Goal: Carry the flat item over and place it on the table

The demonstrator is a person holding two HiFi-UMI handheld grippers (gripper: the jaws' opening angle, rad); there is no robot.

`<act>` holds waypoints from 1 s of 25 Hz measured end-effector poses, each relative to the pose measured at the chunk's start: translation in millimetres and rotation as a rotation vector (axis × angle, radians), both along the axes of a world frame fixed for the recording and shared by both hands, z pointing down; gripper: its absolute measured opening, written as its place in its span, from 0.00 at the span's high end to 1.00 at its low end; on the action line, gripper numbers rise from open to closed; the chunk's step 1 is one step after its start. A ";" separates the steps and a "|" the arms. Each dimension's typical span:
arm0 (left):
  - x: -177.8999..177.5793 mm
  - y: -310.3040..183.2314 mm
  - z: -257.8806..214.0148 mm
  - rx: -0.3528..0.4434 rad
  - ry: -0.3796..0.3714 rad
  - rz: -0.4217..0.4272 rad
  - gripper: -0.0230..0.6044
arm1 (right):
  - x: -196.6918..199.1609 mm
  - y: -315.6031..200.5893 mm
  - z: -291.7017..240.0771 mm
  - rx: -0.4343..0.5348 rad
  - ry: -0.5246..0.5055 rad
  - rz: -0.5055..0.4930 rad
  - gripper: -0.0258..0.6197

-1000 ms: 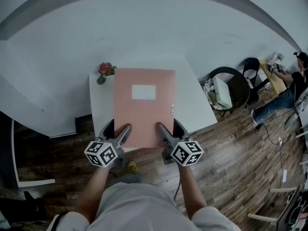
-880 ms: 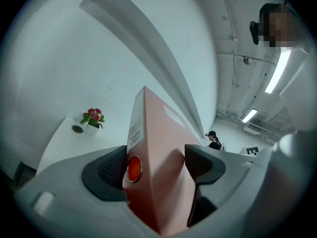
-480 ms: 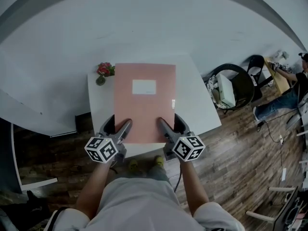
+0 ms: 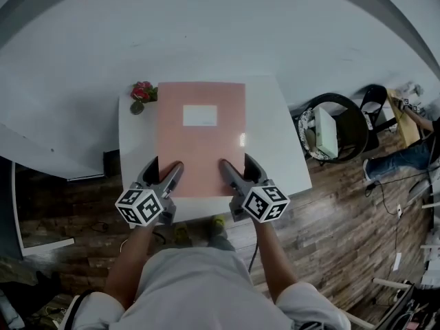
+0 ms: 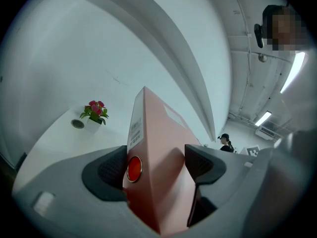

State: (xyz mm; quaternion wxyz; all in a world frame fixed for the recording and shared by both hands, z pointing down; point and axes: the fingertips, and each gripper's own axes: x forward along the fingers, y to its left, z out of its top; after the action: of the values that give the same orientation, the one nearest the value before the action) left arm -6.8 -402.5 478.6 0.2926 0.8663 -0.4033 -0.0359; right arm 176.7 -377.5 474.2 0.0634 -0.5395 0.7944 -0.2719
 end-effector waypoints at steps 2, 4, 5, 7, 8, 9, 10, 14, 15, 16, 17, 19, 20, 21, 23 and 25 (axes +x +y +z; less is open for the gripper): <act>4.8 -2.8 5.1 -0.012 -0.007 -0.013 0.40 | 5.0 -5.5 5.8 -0.014 -0.002 -0.013 0.44; 6.6 -4.6 11.5 -0.025 -0.016 -0.022 0.40 | 6.9 -9.2 12.6 -0.028 -0.003 -0.022 0.44; 6.7 -5.0 14.9 -0.031 -0.019 -0.026 0.40 | 6.9 -10.2 16.2 -0.035 -0.002 -0.025 0.44; 6.0 -5.6 22.0 -0.043 -0.023 -0.032 0.40 | 6.4 -11.9 23.5 -0.047 -0.002 -0.031 0.44; 5.7 -6.2 25.6 -0.050 -0.025 -0.035 0.40 | 6.0 -13.0 27.3 -0.054 -0.003 -0.033 0.44; 5.2 -7.0 29.1 -0.058 -0.028 -0.038 0.40 | 5.5 -14.2 31.0 -0.062 -0.004 -0.035 0.44; 4.7 -7.7 32.4 -0.066 -0.030 -0.040 0.40 | 5.0 -15.2 34.5 -0.070 -0.005 -0.037 0.44; 5.4 -9.2 44.6 -0.094 -0.030 -0.046 0.40 | 5.5 -18.2 46.0 -0.098 -0.003 -0.043 0.44; 5.7 -10.1 48.2 -0.101 -0.030 -0.047 0.40 | 5.7 -19.4 49.4 -0.106 -0.002 -0.044 0.44; 5.8 -11.2 52.2 -0.108 -0.031 -0.047 0.40 | 5.8 -20.7 53.3 -0.113 -0.003 -0.044 0.44; 5.7 -12.1 56.2 -0.116 -0.033 -0.048 0.40 | 5.9 -21.7 57.4 -0.120 -0.003 -0.045 0.44; 5.8 -13.2 64.5 -0.132 -0.036 -0.049 0.40 | 5.9 -22.9 65.7 -0.137 -0.003 -0.046 0.44; 5.9 -13.4 68.7 -0.141 -0.039 -0.051 0.40 | 5.9 -23.4 69.9 -0.146 -0.004 -0.048 0.44; 6.0 -13.7 72.9 -0.150 -0.041 -0.053 0.40 | 6.0 -24.1 74.0 -0.156 -0.004 -0.050 0.44; 6.0 -14.1 81.5 -0.168 -0.044 -0.058 0.40 | 6.0 -25.5 82.7 -0.176 -0.003 -0.054 0.44; 5.0 -13.7 90.2 -0.185 -0.048 -0.062 0.40 | 5.0 -25.8 91.5 -0.195 -0.004 -0.056 0.44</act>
State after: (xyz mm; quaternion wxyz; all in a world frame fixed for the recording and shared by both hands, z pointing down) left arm -1.8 -416.2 568.9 0.3605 0.8232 -0.4384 0.0134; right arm 181.7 -403.3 565.7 0.0045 -0.5202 0.7788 -0.3504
